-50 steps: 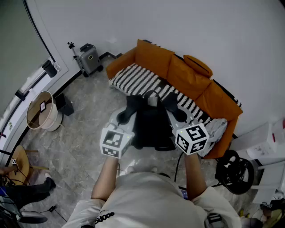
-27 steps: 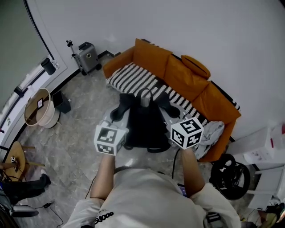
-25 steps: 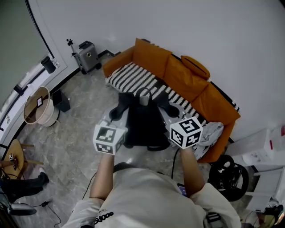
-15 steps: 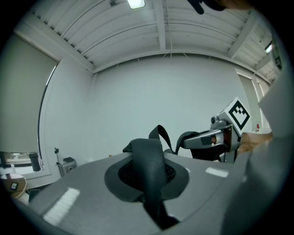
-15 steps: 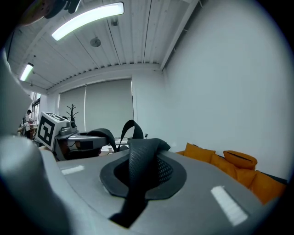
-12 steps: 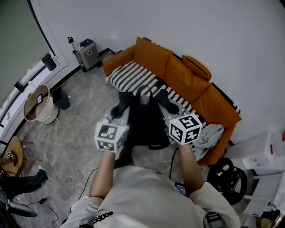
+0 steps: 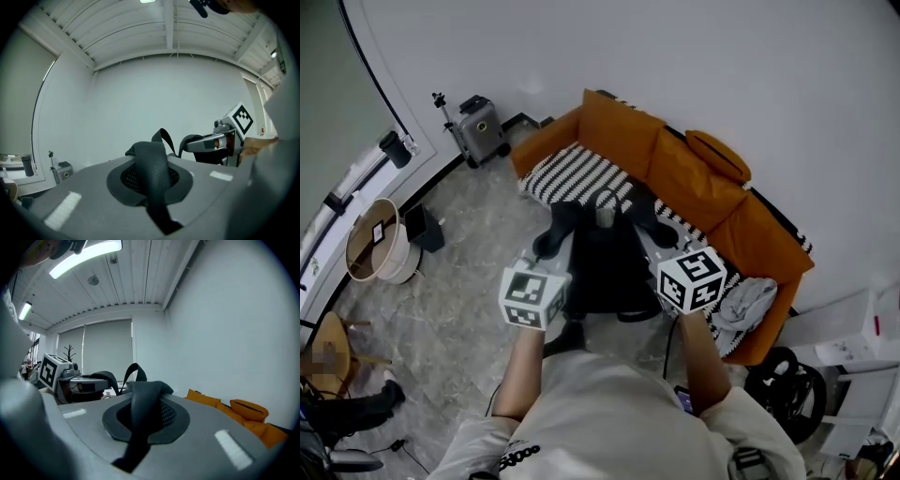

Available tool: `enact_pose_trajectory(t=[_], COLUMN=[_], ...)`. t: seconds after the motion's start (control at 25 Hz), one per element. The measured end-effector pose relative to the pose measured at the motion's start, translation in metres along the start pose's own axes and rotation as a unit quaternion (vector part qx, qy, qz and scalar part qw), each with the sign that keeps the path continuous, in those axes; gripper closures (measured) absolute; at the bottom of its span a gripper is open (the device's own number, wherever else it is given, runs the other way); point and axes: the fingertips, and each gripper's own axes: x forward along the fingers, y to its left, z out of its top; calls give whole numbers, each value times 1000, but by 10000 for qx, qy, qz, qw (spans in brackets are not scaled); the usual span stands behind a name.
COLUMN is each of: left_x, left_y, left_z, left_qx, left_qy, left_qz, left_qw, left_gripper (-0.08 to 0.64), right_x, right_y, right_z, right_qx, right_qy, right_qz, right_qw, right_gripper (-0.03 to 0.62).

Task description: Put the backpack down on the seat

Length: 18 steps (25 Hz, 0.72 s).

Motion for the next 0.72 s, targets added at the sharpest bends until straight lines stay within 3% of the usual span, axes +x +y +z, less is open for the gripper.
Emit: enact_pose_trajectory(t=[0.72], left_x=[117], left_y=[111], left_z=[21], left_qx=[63], left_qy=[42], left_qz=[-283], left_qw=[9996], left_gripper=[548], right_x=[133], right_y=[-72], right_z=[46], right_qx=[233], right_qy=[-71], right_qz=[-268], right_qw=[9993], right_gripper=[578])
